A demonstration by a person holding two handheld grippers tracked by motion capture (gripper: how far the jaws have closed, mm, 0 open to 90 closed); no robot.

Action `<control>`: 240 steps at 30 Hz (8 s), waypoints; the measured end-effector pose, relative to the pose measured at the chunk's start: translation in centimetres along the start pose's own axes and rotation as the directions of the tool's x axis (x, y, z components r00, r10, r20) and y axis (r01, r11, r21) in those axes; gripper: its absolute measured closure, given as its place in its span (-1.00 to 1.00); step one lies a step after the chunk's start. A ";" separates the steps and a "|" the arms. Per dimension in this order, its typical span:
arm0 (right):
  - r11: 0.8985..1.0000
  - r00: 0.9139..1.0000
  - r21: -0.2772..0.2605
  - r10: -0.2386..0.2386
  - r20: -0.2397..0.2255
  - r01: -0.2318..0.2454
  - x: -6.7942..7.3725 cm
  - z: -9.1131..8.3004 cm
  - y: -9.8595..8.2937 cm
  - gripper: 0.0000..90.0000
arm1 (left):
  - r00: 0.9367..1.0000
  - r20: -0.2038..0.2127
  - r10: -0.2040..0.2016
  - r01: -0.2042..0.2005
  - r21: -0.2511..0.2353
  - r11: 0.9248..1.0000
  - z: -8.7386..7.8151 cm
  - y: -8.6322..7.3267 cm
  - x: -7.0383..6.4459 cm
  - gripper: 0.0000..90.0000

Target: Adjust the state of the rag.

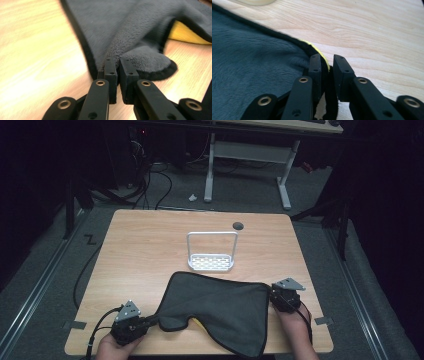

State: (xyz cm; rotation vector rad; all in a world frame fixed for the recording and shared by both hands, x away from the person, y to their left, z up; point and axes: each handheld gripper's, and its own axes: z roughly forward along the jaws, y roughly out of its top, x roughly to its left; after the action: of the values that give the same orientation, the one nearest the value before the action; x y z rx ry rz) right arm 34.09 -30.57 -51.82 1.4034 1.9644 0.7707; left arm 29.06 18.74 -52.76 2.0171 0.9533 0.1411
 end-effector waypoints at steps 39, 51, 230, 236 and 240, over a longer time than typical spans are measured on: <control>0.994 0.994 0.101 -0.025 -0.111 0.036 2.7 -5.6 -4.6 1.00 | 0.991 0.123 0.052 -0.060 0.059 0.996 2.1 0.0 -3.7 0.42; 0.997 0.998 0.072 0.033 -0.058 -0.029 0.6 -5.2 -4.5 0.91 | 0.972 0.221 0.077 -0.091 0.052 0.995 1.8 0.0 -5.6 0.53; 0.950 0.920 -0.246 -0.263 -0.289 0.195 16.0 -10.7 -3.2 0.42 | 0.987 0.042 -0.158 0.162 -0.113 0.980 17.8 16.3 -6.1 0.59; 0.952 0.932 -0.252 -0.242 -0.271 0.174 15.4 -10.5 -3.1 0.37 | 0.993 0.054 -0.102 0.108 -0.124 0.986 17.0 16.2 -6.5 0.24; 0.955 0.928 -0.235 -0.245 -0.280 0.181 15.5 -10.0 -3.2 0.37 | 0.995 0.032 -0.094 0.097 -0.123 0.988 15.7 15.3 -5.7 0.21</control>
State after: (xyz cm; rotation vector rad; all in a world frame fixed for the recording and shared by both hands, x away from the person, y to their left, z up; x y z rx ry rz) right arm 20.65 -17.79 -49.77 0.9725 2.1522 1.1056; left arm 40.50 -0.49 -49.42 1.8518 0.9986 0.1187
